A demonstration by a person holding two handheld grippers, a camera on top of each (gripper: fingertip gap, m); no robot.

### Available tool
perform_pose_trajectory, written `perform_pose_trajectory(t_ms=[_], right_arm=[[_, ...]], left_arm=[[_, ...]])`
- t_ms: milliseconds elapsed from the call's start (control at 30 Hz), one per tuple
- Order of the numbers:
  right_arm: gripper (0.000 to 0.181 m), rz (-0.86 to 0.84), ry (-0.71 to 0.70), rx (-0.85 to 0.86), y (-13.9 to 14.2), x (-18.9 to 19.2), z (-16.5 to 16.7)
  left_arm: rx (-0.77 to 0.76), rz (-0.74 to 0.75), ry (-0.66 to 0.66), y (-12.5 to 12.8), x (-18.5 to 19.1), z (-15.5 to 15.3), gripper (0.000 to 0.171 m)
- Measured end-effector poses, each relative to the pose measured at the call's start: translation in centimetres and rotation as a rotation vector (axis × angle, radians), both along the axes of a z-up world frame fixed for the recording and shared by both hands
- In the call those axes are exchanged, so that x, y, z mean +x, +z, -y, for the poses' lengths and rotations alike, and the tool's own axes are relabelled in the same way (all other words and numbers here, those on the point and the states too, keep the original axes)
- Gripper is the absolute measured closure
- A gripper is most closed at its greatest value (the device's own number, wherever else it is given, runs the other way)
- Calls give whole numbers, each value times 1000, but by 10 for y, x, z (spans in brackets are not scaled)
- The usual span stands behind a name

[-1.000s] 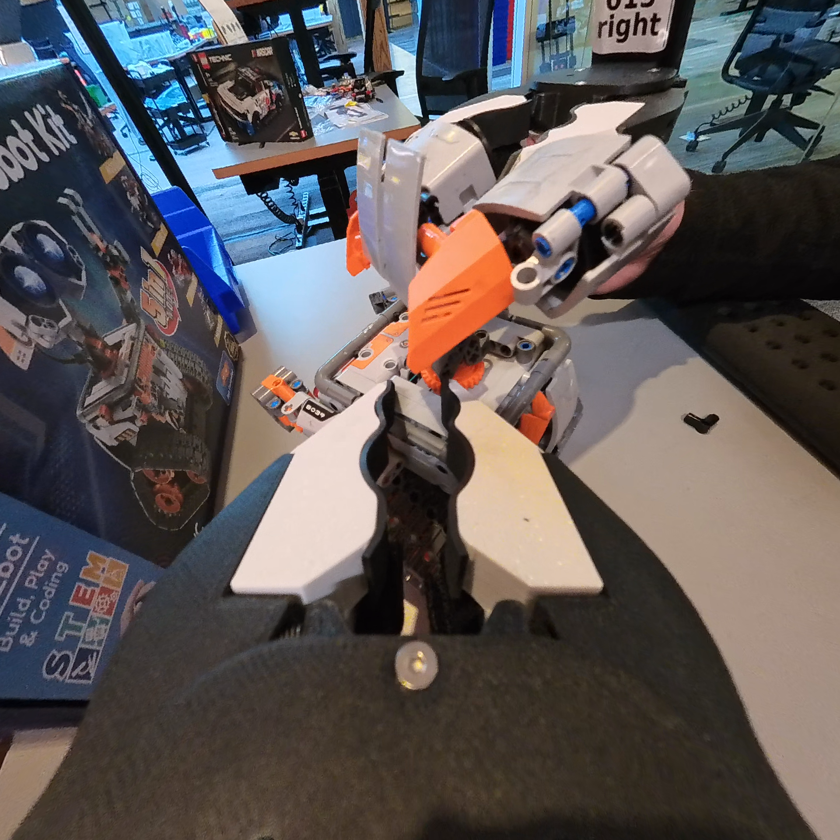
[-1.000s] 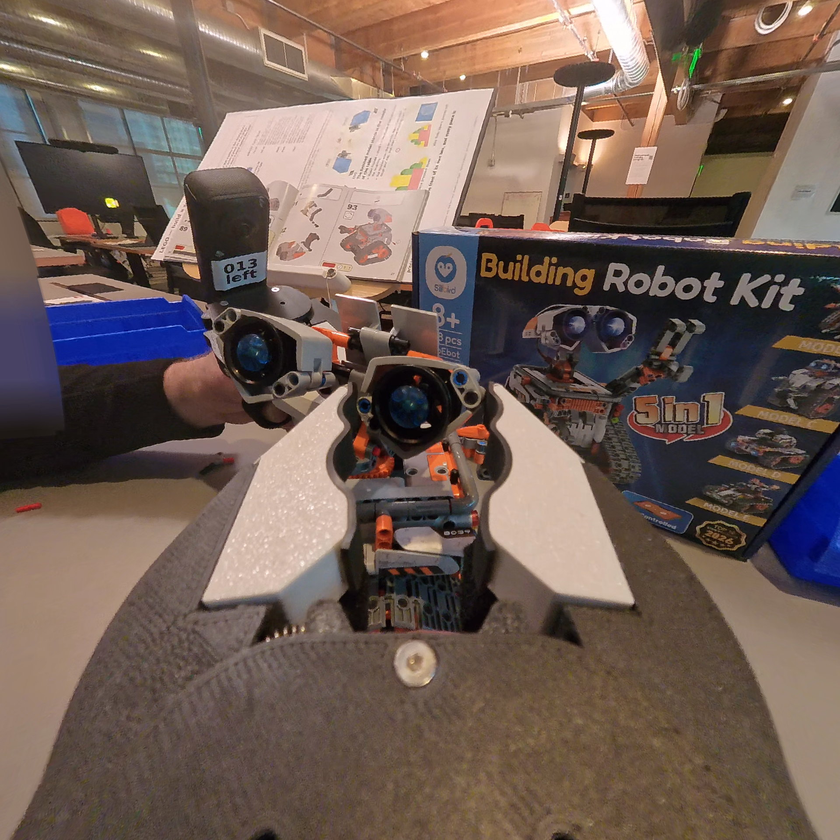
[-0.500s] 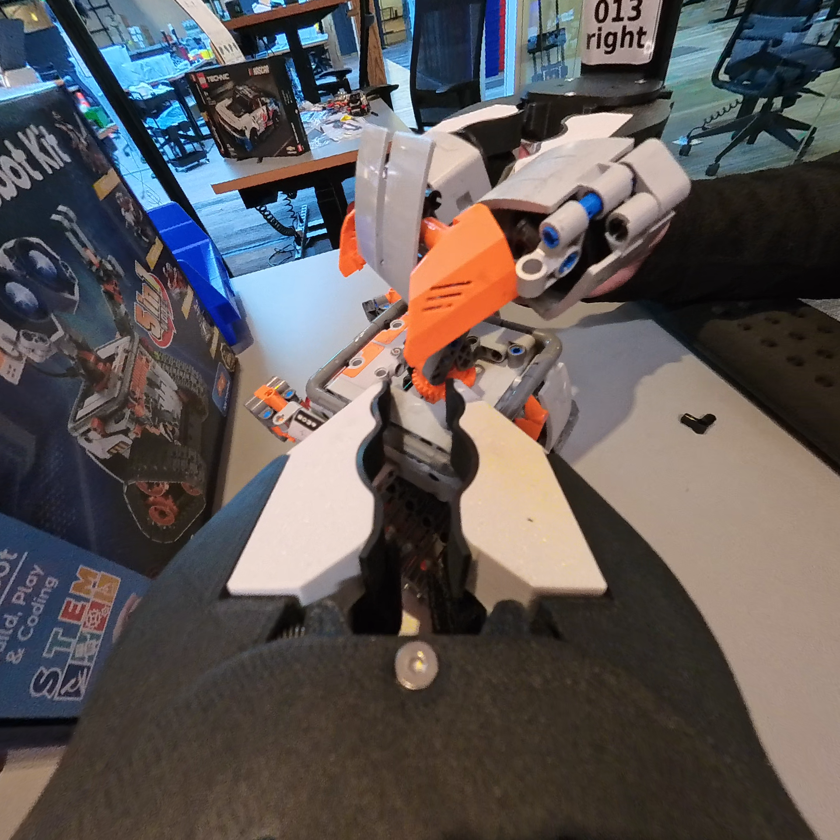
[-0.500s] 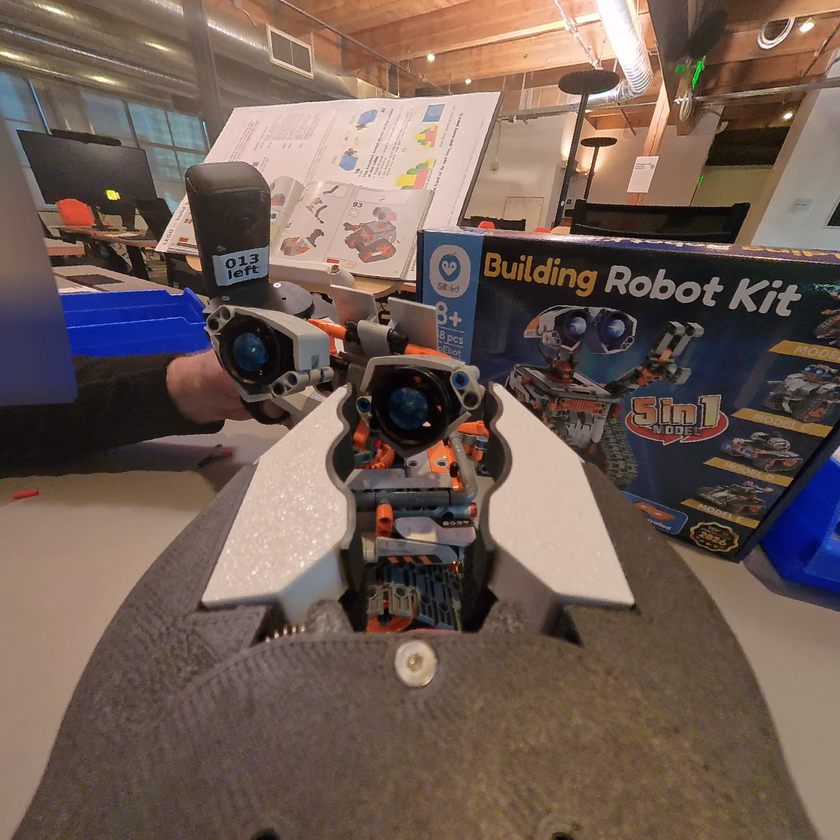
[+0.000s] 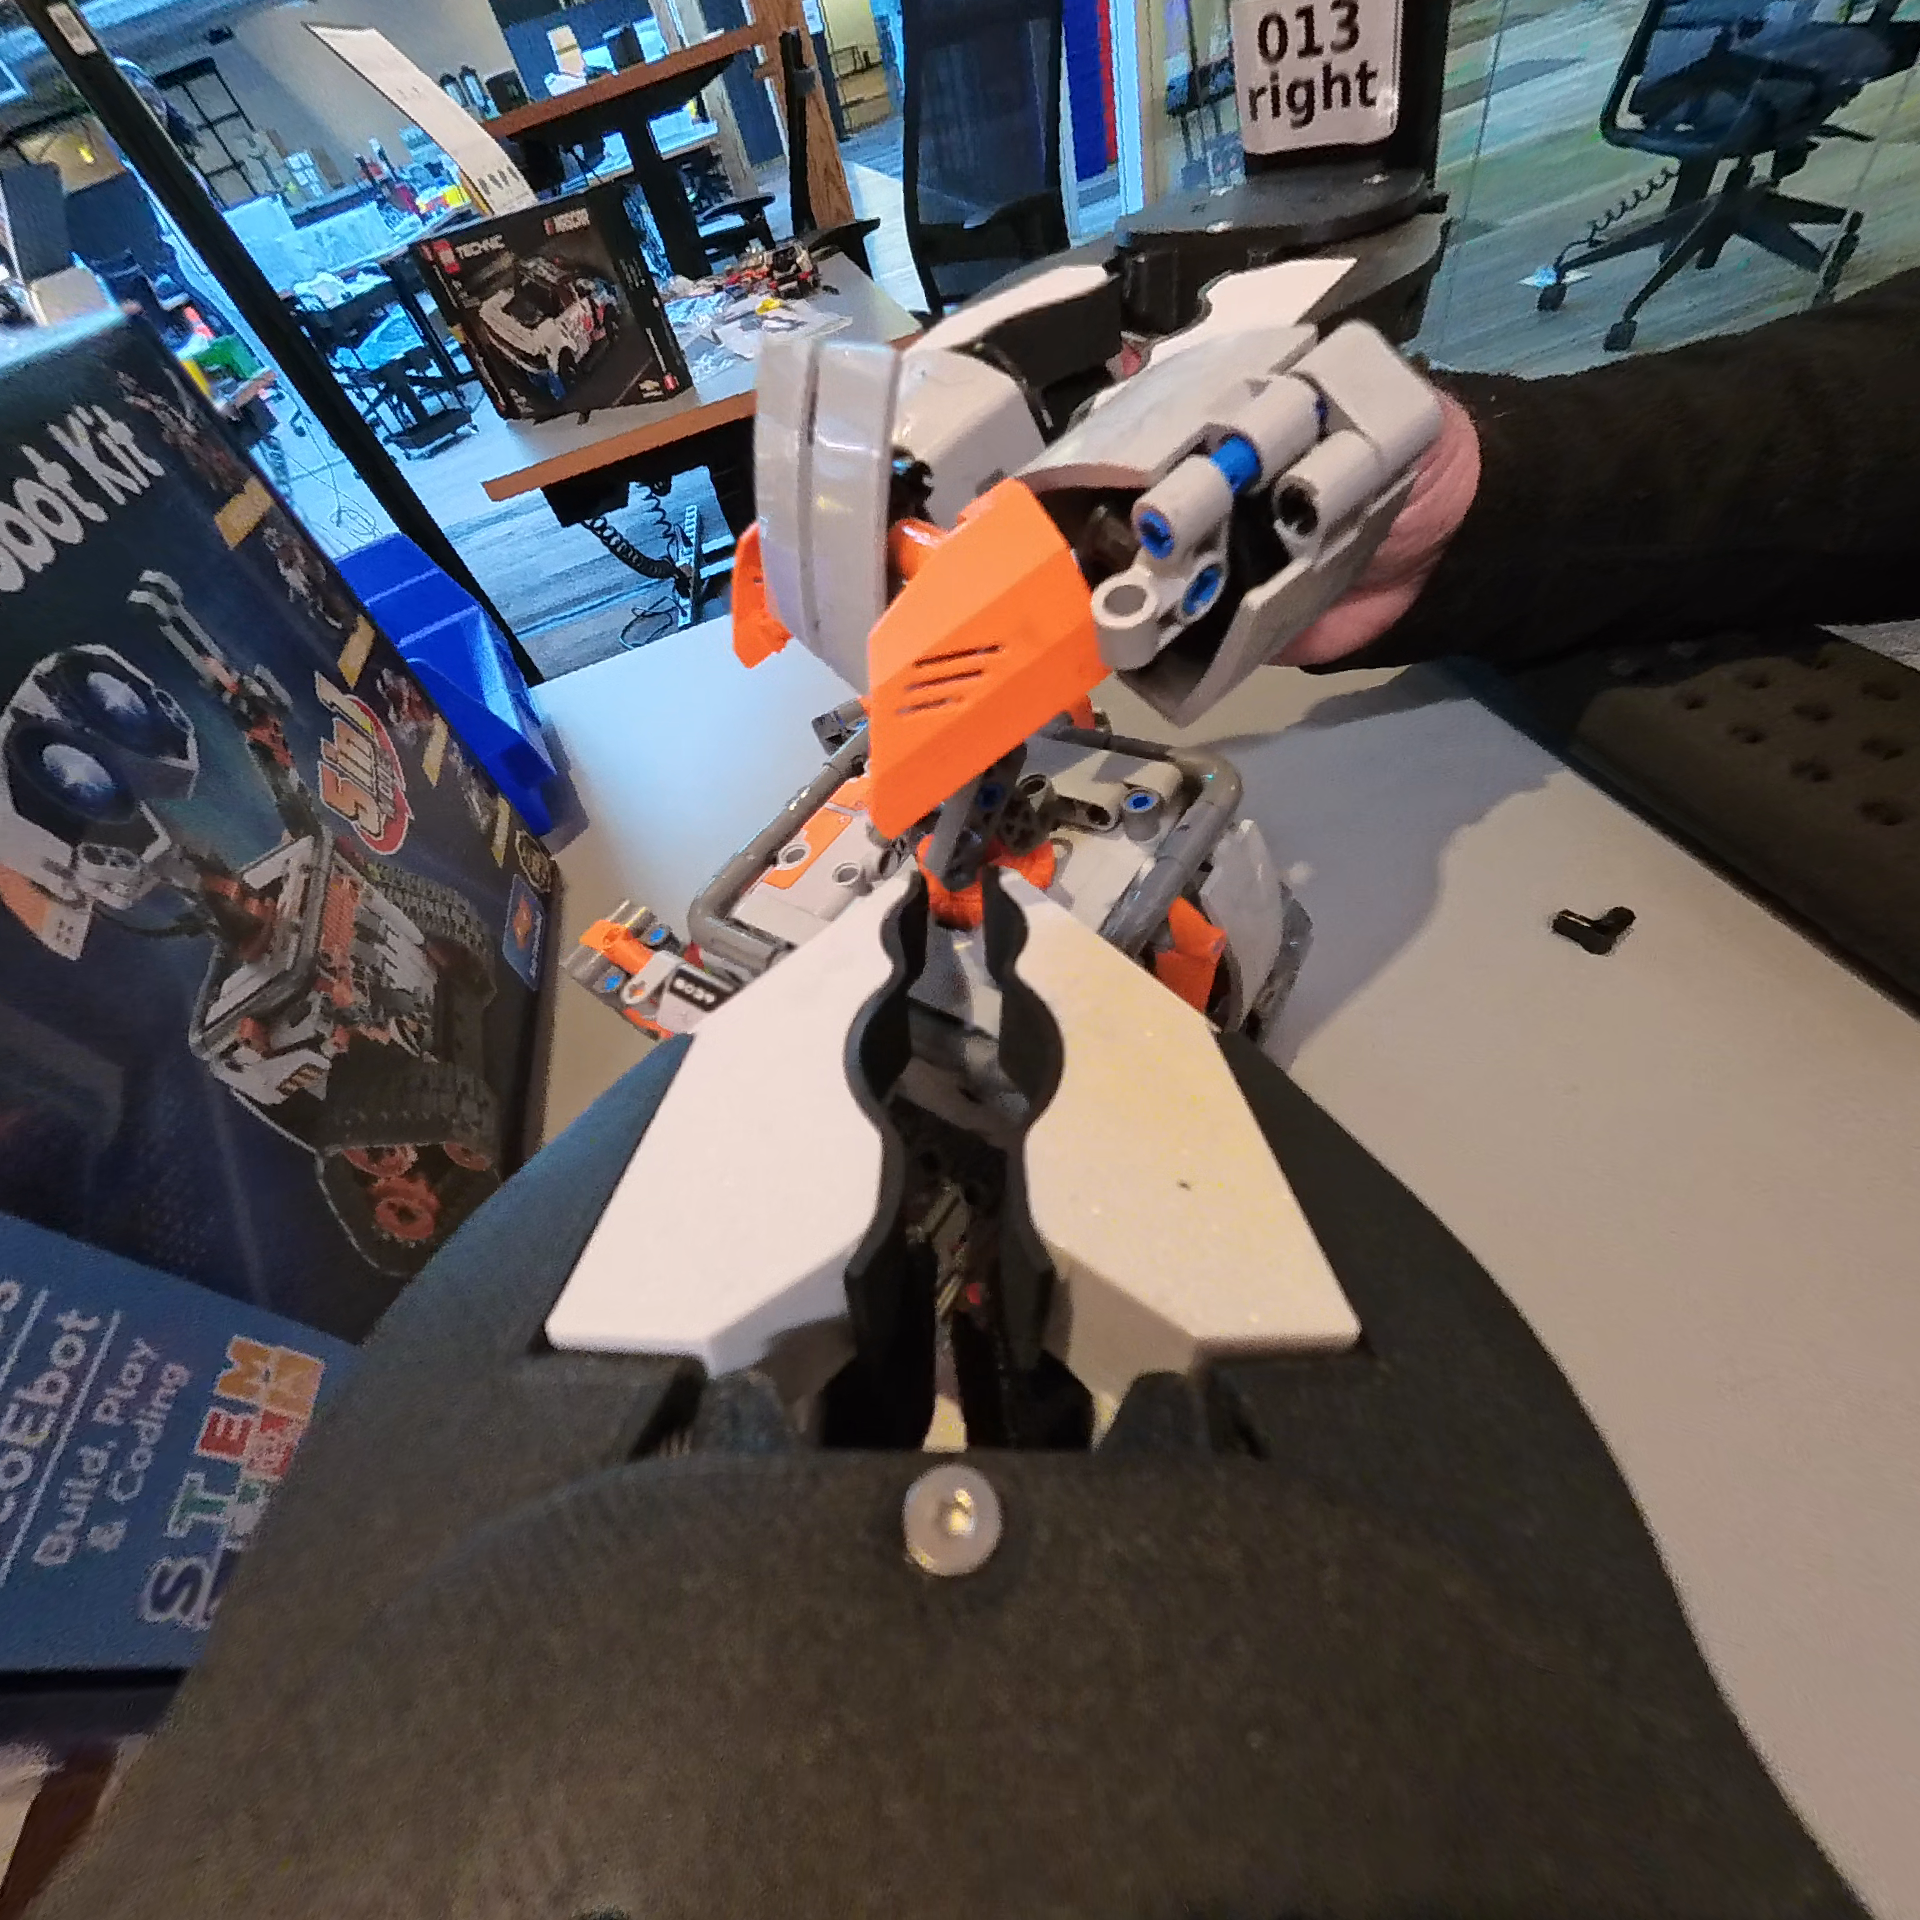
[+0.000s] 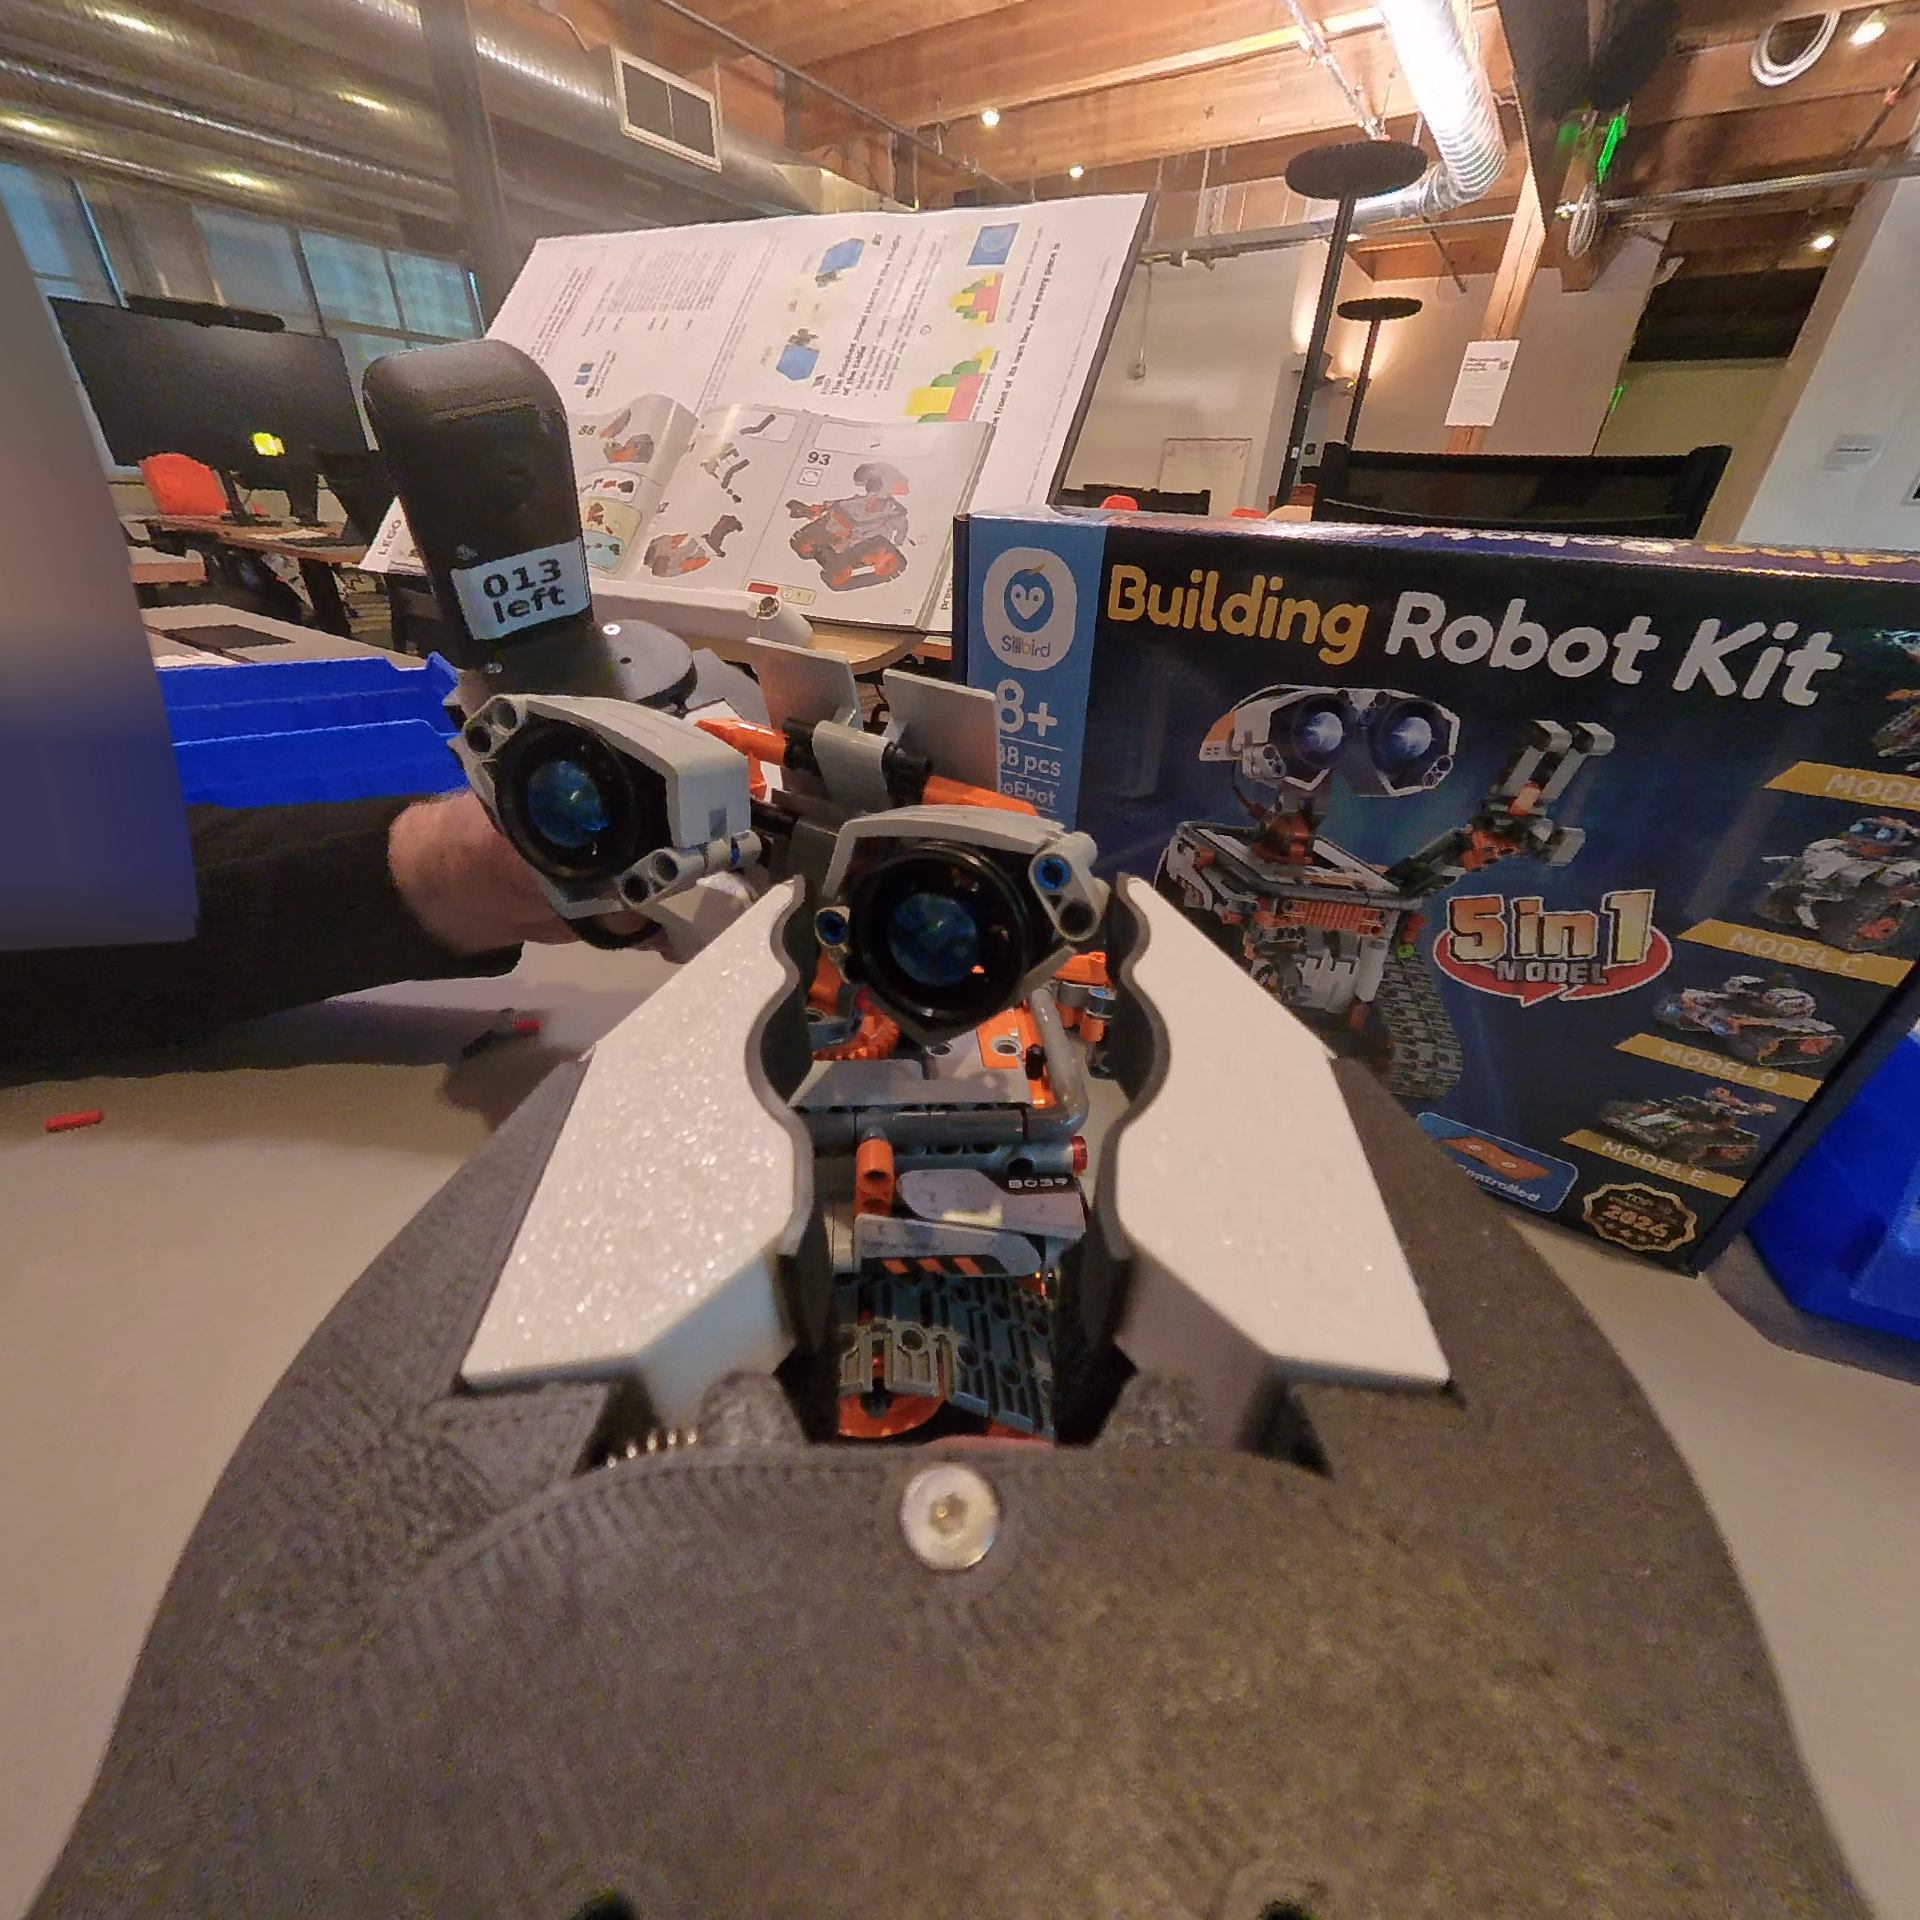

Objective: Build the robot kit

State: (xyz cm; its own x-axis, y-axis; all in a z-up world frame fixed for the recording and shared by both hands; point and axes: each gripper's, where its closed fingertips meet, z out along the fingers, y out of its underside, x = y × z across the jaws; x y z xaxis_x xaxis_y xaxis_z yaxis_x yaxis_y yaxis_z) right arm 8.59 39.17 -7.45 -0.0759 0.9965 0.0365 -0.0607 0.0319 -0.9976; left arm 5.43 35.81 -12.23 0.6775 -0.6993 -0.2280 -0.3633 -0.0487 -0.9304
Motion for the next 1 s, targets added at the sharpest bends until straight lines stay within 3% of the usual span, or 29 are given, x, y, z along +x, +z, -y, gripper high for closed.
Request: perform_pose_trajectory(t_ms=[333, 1000], right_arm=[[127, -5, 14, -7, 3, -1, 0], [127, -6, 1, -12, 4, 2, -1]], left_arm=[[4, -46, -40, 1, 0, -1, 171], [7, 8, -30, -4, 7, -6, 171]])
